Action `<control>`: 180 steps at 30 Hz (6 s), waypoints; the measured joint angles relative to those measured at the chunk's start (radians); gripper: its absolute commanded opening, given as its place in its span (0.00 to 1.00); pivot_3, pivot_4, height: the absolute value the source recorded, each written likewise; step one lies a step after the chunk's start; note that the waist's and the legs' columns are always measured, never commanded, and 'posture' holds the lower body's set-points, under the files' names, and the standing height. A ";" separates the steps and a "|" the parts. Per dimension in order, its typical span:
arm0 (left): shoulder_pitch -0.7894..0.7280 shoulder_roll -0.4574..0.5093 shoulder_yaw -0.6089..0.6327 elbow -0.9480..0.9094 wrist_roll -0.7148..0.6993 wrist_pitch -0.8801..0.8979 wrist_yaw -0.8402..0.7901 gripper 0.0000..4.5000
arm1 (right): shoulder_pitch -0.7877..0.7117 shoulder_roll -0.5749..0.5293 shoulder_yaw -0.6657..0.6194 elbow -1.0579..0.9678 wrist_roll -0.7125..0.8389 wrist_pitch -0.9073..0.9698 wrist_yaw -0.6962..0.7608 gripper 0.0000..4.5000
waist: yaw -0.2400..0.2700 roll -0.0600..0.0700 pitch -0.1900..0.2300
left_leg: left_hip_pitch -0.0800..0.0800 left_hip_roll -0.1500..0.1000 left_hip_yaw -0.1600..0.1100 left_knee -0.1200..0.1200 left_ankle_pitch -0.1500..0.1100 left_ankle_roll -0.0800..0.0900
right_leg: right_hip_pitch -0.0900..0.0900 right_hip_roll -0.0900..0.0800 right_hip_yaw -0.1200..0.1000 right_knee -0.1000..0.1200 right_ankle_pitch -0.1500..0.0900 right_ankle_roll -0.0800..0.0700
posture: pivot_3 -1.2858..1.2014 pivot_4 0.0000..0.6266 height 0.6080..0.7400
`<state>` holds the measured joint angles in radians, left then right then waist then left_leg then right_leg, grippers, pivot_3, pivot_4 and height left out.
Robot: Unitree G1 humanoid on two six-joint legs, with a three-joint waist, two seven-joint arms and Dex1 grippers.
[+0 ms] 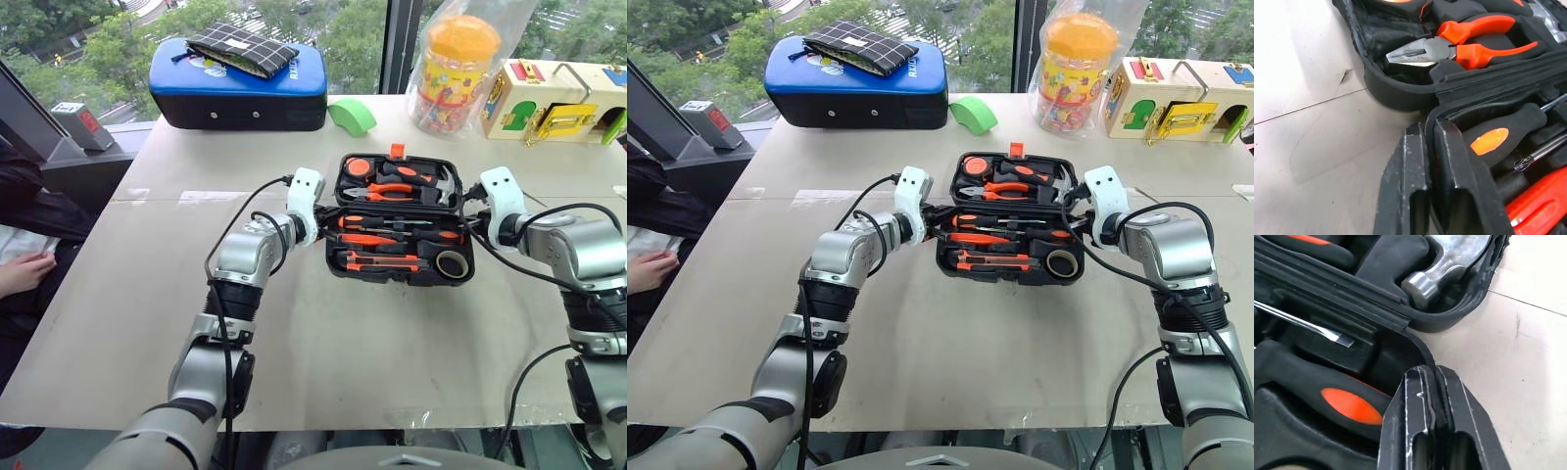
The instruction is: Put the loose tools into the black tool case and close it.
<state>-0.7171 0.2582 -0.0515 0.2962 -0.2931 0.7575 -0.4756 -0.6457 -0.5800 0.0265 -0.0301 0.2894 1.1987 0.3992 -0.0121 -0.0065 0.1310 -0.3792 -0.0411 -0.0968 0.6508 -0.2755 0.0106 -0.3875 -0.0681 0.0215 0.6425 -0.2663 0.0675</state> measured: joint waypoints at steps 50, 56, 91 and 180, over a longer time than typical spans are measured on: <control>-0.024 0.111 0.039 -0.085 -0.121 0.258 -0.028 0.14 | -0.040 0.013 -0.088 -0.022 0.108 0.217 0.009 0.17 | -0.001 -0.002 -0.002 | -0.003 -0.001 0.001 -0.003 0.001 -0.001 | -0.006 -0.001 0.001 0.001 0.000 0.000 | 0.52 0.24 1.00; -0.025 0.092 0.084 -0.059 -0.133 0.277 -0.034 0.00 | -0.041 0.006 -0.086 -0.003 0.112 0.212 0.025 0.01 | 0.001 -0.003 -0.003 | -0.002 -0.001 0.001 -0.001 0.001 -0.001 | -0.004 -0.001 0.001 0.002 0.000 0.000 | 0.52 0.24 1.00; 0.106 0.138 0.014 -0.097 0.123 -0.630 -0.310 0.00 | 0.319 -0.045 -0.194 -0.388 0.002 -0.357 0.092 0.01 | 0.010 -0.002 -0.003 | -0.011 -0.003 -0.005 -0.001 0.005 -0.003 | -0.013 -0.002 -0.004 0.002 0.006 0.001 | 0.52 0.24 1.00; -0.103 0.276 -0.350 0.000 0.146 -0.503 -0.921 0.02 | 0.499 0.235 0.053 -0.741 0.148 0.207 -0.214 0.00 | -0.002 -0.003 0.005 | 0.013 0.009 0.007 -0.001 -0.003 0.008 | 0.010 0.008 0.003 -0.001 0.004 0.001 | 0.52 0.24 1.00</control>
<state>-0.8205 0.5338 -0.4010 0.2962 -0.1469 0.2541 -1.3969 -0.1467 -0.3445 0.0797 -0.7714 0.4378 1.4059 0.1857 -0.0138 -0.0092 0.1357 -0.3663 -0.0326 -0.0895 0.6496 -0.2783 0.0191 -0.3775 -0.0601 0.0241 0.6410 -0.2625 0.0681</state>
